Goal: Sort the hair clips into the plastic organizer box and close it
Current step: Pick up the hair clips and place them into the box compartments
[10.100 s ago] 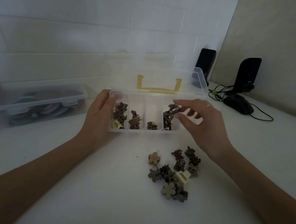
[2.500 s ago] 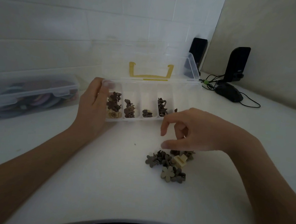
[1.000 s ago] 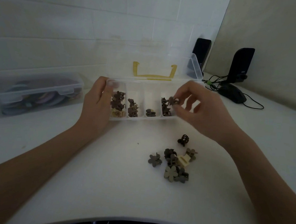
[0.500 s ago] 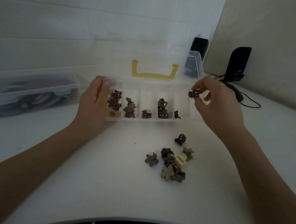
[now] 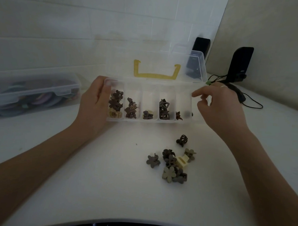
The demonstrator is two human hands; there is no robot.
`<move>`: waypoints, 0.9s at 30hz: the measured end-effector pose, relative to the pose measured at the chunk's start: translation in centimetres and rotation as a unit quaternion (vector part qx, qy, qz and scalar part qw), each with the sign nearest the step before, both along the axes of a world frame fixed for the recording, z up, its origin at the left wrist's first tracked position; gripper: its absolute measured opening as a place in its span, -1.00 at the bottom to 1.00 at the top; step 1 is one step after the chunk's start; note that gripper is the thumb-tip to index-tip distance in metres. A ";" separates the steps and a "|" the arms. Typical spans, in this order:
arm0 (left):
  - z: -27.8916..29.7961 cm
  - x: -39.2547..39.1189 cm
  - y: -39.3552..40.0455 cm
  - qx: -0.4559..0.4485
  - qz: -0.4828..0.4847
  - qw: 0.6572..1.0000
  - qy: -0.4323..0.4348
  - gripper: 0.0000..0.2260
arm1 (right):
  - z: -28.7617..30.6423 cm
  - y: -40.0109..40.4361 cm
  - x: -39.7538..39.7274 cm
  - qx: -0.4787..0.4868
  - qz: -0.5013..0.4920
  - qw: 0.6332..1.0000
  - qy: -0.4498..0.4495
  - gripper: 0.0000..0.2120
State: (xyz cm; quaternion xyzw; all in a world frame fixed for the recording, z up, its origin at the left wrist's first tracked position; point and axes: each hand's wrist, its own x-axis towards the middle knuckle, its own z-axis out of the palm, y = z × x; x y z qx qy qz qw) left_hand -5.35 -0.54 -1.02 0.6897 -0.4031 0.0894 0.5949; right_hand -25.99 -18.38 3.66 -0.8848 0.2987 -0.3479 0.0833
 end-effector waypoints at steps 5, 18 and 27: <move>0.0 0.1 0.0 -0.002 0.002 1.000 -0.004 -0.80 | 0.1 -0.1 0.0 0.000 -0.002 0.999 -0.042 -0.75; -0.1 0.3 -0.2 0.005 0.012 1.000 -0.010 -0.75 | 0.7 3.4 -0.2 -0.005 0.181 0.947 0.264 -0.94; -0.1 0.2 -0.2 0.000 0.012 1.000 -0.012 -0.77 | 0.8 3.1 -0.3 0.118 0.202 0.908 0.348 -0.90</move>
